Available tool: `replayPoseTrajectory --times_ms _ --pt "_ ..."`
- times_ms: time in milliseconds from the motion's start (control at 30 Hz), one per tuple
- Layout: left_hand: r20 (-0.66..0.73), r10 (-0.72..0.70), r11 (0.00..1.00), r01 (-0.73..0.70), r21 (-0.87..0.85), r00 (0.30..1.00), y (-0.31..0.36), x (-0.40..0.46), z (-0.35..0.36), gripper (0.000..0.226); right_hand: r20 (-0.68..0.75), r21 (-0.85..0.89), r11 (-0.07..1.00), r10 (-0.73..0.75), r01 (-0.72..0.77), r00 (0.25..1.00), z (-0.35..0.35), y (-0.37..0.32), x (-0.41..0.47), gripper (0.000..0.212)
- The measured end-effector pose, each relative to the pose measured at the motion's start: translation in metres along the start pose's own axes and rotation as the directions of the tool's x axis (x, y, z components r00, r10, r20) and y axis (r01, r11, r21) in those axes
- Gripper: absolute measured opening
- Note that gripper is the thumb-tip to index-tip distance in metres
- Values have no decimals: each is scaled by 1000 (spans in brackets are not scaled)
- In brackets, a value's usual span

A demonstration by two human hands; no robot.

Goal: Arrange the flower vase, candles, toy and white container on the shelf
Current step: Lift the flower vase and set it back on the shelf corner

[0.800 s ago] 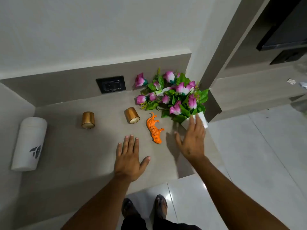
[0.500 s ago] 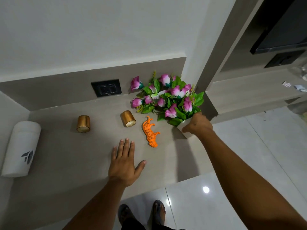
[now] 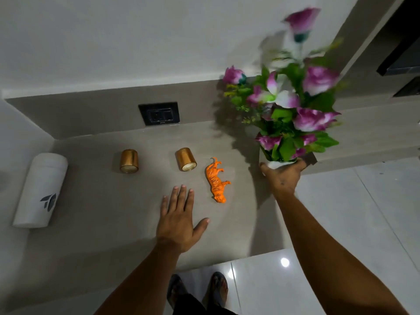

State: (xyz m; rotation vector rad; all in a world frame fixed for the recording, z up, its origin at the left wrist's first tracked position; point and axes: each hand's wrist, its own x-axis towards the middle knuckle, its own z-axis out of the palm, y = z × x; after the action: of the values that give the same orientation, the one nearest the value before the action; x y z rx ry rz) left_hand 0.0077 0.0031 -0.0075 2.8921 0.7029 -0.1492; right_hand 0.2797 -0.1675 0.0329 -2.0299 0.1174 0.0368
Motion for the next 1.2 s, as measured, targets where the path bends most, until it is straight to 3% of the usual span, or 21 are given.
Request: replayPoseTrajectory --times_ms 100,200,233,367,467,800,1200 --pt "-3 -5 1000 5 -3 1000 0 0 1 97 -4 50 999 14 -13 1000 16 3 6 95" --pt "-7 -16 1000 16 -18 1000 0 2 2 96 45 42 999 24 -26 999 37 0 21 47" --pt "-6 -20 999 20 -28 1000 0 3 3 96 49 20 1000 2 -3 999 44 -4 26 44" --pt "-3 -20 998 19 -57 1000 -2 6 5 96 132 87 996 -6 -6 991 62 -23 32 82" --pt "7 -22 999 22 -47 1000 -2 9 6 96 158 178 984 -33 5 987 77 -32 42 81" --pt "-34 -13 998 10 -68 999 -3 7 10 94 136 31 996 -85 81 987 108 -43 74 89" --pt "-57 -23 997 19 -79 998 -1 7 11 94 146 123 992 -28 9 989 119 -35 90 100"
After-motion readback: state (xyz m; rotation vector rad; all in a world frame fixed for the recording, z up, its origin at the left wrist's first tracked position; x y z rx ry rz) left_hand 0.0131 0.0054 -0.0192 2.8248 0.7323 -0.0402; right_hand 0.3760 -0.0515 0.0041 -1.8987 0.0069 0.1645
